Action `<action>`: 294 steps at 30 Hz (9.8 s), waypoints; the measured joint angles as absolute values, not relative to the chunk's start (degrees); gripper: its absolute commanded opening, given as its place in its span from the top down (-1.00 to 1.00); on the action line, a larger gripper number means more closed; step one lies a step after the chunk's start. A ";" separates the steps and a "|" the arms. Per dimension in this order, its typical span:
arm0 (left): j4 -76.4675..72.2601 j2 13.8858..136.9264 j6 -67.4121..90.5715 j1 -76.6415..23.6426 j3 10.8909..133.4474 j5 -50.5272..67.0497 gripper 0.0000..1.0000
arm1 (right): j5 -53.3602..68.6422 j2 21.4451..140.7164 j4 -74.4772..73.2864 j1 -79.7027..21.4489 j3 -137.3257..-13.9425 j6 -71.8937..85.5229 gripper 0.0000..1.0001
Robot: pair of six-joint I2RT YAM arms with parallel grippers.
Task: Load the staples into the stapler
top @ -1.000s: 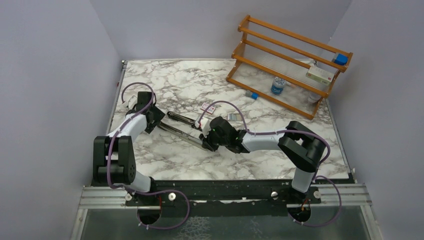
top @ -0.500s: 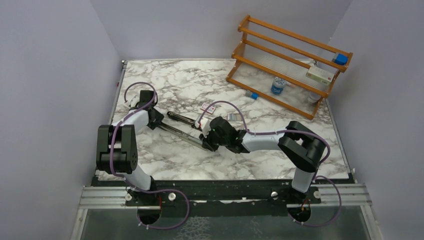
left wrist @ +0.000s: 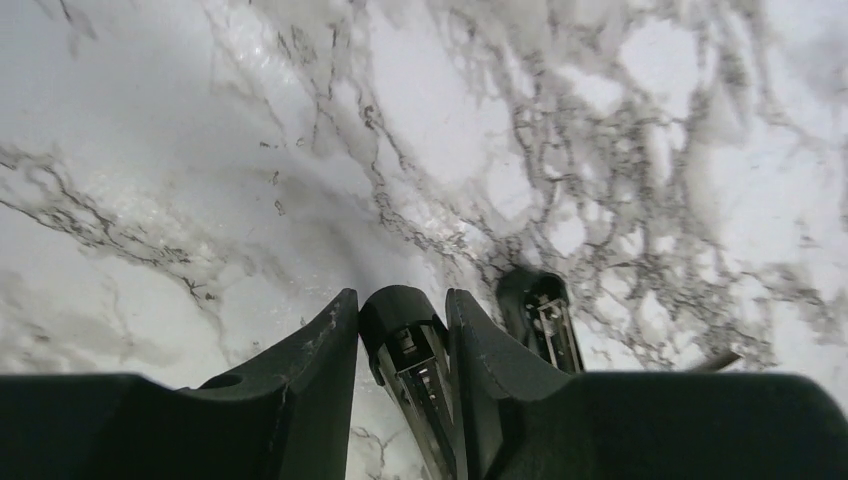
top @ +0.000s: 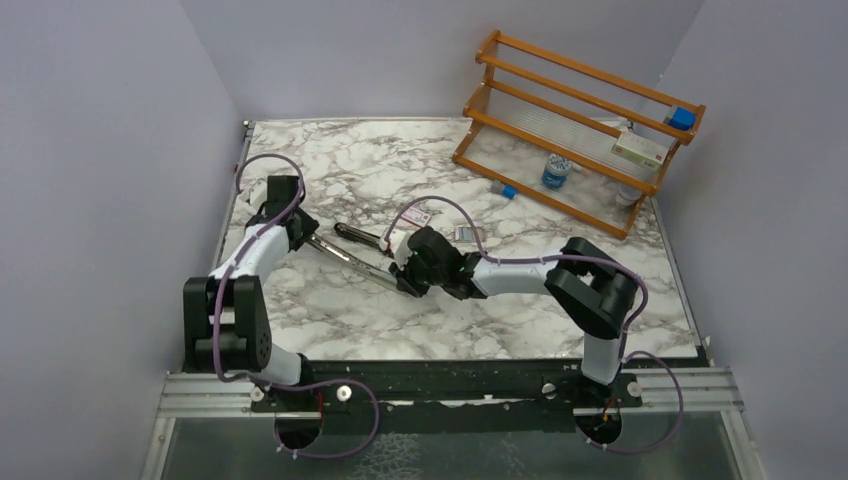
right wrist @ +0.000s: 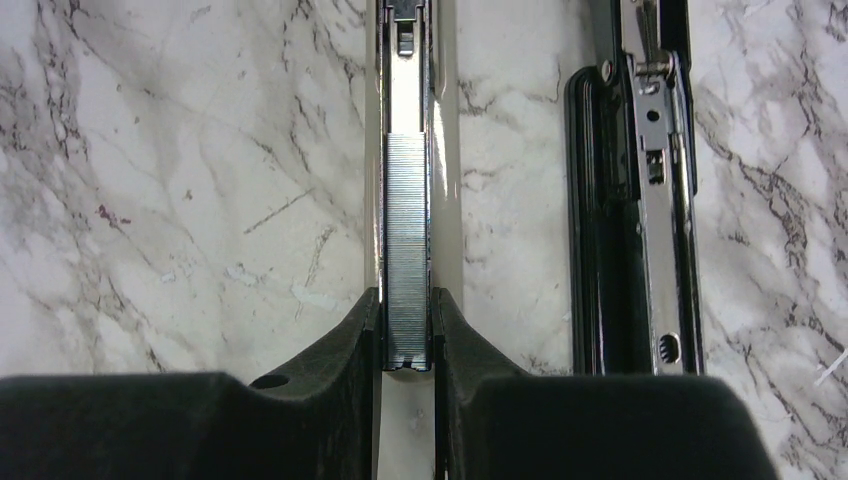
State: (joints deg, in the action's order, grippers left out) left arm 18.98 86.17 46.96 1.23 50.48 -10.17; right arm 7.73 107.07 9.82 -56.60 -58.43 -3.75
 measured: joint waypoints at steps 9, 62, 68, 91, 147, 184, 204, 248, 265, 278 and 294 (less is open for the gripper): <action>18.48 75.13 46.35 1.21 51.24 -10.28 1.00 | 7.25 114.06 5.17 -56.60 -69.38 -3.01 0.99; 25.26 78.04 46.37 -10.63 47.86 -6.72 0.85 | 12.47 100.33 34.11 -56.42 -44.82 -4.45 -0.11; 23.77 79.83 45.30 -10.61 47.86 -6.68 0.76 | 11.16 95.22 31.33 -56.42 -44.99 -3.60 -0.16; 23.90 79.64 37.85 -4.56 52.71 -6.74 0.61 | 11.44 111.44 14.68 -56.42 -65.17 -5.10 0.85; 27.49 77.34 33.74 -1.80 51.92 -7.68 0.20 | 11.99 120.20 5.13 -60.29 -79.85 -2.07 0.95; 28.82 77.76 29.54 -3.09 59.40 -8.73 0.05 | -5.45 87.59 4.56 -52.99 -59.57 3.22 -0.12; 25.80 86.00 28.21 -17.63 61.52 -11.53 0.08 | -7.92 90.56 -7.40 -31.81 -48.03 11.97 0.43; 22.31 84.71 24.99 -17.69 61.25 -9.30 -0.21 | -2.37 92.07 -8.60 -31.11 -48.45 13.63 0.99; -0.40 74.17 25.71 -18.85 56.21 15.35 -0.26 | 16.34 74.54 13.32 -31.00 -44.71 20.80 0.99; -6.72 73.01 34.65 -24.67 57.84 24.34 -0.11 | 18.17 72.42 20.29 -31.00 -44.95 23.62 0.98; -8.73 76.47 41.06 -33.39 58.70 18.52 0.09 | 17.26 72.31 21.85 -31.00 -46.00 28.49 0.99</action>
